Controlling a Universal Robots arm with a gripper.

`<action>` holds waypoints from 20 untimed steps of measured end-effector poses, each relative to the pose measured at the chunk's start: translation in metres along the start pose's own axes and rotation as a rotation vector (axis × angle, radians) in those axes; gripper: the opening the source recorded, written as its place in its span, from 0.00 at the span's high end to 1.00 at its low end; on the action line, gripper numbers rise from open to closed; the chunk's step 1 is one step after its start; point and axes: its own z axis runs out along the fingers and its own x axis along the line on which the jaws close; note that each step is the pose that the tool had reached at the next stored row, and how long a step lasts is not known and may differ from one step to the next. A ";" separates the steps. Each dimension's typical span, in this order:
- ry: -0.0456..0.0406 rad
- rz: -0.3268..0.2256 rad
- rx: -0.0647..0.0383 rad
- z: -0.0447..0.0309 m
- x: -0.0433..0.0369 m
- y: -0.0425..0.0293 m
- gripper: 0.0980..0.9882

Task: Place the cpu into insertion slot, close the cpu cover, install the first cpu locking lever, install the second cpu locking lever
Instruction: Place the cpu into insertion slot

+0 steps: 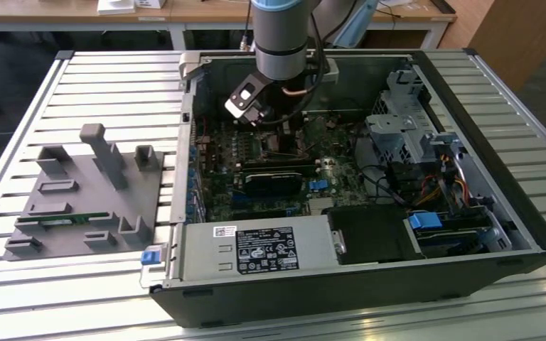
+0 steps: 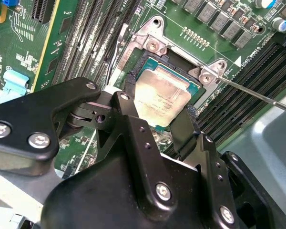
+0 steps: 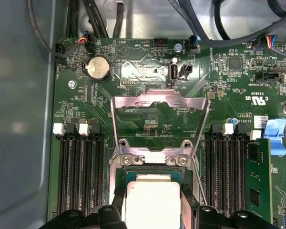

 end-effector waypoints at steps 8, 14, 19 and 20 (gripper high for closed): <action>-0.0003 0.000 0.000 0.0025 0.0000 -0.0002 0.51; 0.0014 0.000 -0.001 0.0032 0.0002 -0.0001 0.49; -0.0001 0.000 0.000 0.0028 0.0000 -0.0002 0.42; -0.0001 0.000 0.000 0.0029 0.0000 -0.0003 0.42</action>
